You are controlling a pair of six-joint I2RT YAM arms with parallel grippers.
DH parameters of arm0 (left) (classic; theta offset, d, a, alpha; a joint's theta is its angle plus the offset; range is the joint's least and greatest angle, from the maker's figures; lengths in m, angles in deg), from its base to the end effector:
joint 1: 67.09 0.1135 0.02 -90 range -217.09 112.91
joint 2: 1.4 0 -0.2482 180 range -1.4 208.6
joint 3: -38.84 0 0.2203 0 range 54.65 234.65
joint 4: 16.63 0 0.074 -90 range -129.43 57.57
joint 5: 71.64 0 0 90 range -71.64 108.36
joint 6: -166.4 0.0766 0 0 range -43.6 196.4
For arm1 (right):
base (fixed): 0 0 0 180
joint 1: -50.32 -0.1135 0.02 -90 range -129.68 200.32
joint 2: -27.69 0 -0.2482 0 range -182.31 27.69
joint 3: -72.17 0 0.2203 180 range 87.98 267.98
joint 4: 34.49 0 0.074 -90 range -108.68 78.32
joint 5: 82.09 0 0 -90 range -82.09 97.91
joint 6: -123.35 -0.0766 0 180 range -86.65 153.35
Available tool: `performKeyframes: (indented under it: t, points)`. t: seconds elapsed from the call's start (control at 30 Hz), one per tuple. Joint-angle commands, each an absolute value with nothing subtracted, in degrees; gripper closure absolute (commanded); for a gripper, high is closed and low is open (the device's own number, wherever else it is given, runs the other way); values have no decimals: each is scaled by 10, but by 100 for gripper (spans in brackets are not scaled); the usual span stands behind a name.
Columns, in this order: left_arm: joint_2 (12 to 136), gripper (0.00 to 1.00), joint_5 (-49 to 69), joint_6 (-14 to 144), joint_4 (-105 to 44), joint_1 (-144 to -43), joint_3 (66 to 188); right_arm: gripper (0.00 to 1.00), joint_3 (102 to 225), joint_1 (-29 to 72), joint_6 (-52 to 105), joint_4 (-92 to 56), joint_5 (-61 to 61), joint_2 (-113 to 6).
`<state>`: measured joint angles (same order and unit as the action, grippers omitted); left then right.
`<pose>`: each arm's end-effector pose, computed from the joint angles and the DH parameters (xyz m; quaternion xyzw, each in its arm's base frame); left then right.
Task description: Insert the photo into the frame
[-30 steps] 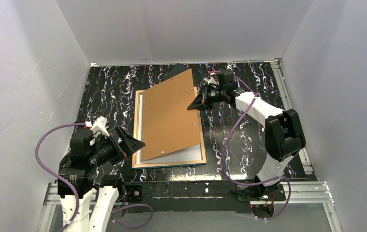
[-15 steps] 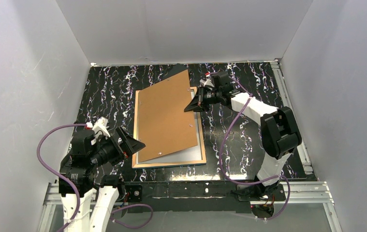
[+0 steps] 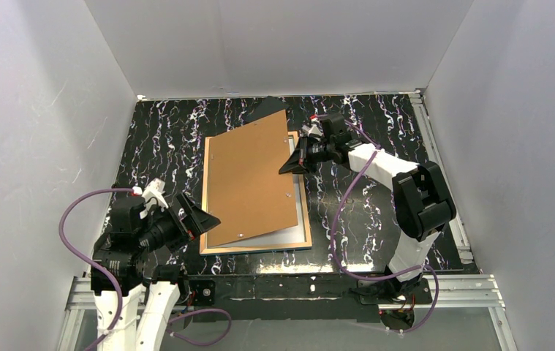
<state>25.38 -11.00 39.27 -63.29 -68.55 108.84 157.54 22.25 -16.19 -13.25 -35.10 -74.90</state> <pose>0.0985 -0.0401 0.3677 -0.0503 0.7236 -0.3933 0.5650 0.3163 0.2279 0.2097 -0.0005 0.8529 0.5107 0.1083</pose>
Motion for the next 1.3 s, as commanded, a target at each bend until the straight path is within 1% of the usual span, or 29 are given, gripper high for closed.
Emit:
performKeyframes:
  t: [0.0, 0.37, 0.5, 0.7, 0.83, 1.07, 1.27]
  points:
    - [254, 2, -126, 395, -658, -684, 1082, 99, 1562, 211, -166, -114, -365, -725]
    - [249, 2, -127, 395, -658, -684, 1073, 99, 1543, 187, -147, -81, -344, -714]
    - [249, 2, -128, 395, -659, -684, 1070, 99, 1554, 186, -132, -43, -339, -720]
    - [245, 2, -125, 397, -664, -684, 1068, 99, 1542, 183, -112, 0, -314, -687]
    - [242, 2, -127, 394, -662, -684, 1061, 99, 1531, 182, -101, -13, -314, -687]
    - [238, 2, -128, 389, -662, -684, 1054, 99, 1567, 178, -65, -10, -328, -718]
    - [242, 2, -130, 387, -662, -683, 1051, 99, 1573, 166, -57, -11, -335, -727]
